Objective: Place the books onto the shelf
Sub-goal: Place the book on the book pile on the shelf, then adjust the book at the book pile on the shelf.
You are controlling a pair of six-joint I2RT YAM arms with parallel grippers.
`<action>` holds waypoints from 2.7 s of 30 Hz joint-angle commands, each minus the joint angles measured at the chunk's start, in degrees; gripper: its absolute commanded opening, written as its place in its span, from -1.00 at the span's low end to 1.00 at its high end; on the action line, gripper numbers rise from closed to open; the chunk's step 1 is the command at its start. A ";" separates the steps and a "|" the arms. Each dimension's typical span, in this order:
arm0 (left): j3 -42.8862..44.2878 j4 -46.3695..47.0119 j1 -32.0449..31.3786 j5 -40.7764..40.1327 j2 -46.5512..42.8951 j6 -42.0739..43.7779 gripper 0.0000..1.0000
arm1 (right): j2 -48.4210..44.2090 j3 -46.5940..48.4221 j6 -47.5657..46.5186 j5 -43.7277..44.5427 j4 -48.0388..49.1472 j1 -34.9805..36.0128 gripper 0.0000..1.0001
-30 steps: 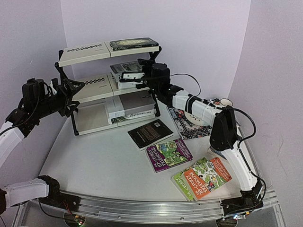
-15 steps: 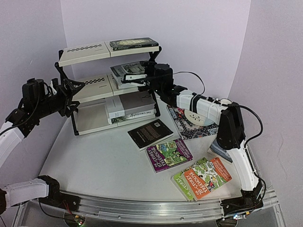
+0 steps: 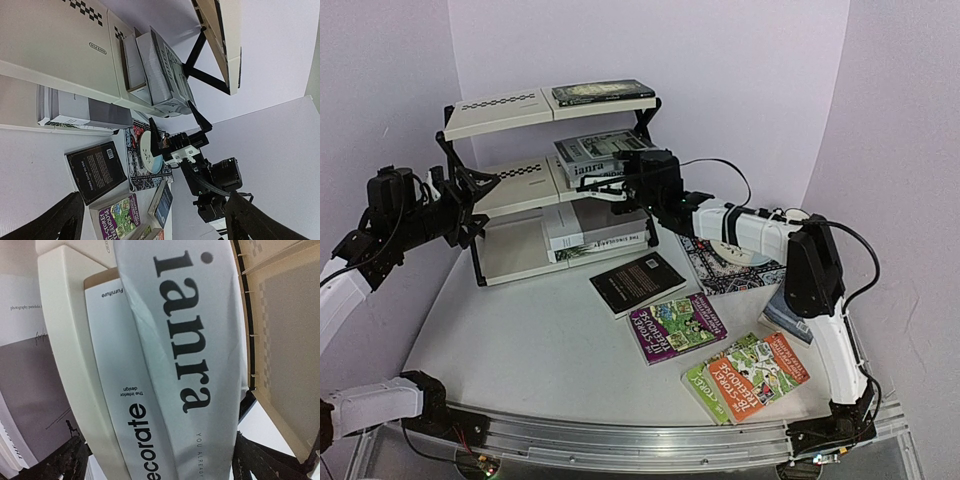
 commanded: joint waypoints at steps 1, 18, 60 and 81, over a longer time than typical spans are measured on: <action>0.43 0.59 0.20 1.32 -0.75 1.44 0.99 | -7.84 -2.23 5.67 -0.33 4.93 1.41 0.97; 0.45 0.38 0.24 0.92 -1.03 1.92 0.99 | -18.84 -9.57 43.73 3.63 1.10 4.57 0.71; -0.42 -0.89 0.23 -0.04 -2.45 3.65 0.99 | -0.55 4.85 72.01 1.72 2.20 4.82 -1.00; -0.51 -1.19 0.21 -0.52 -1.45 4.55 0.99 | 9.80 18.67 73.71 1.71 2.28 2.27 -1.00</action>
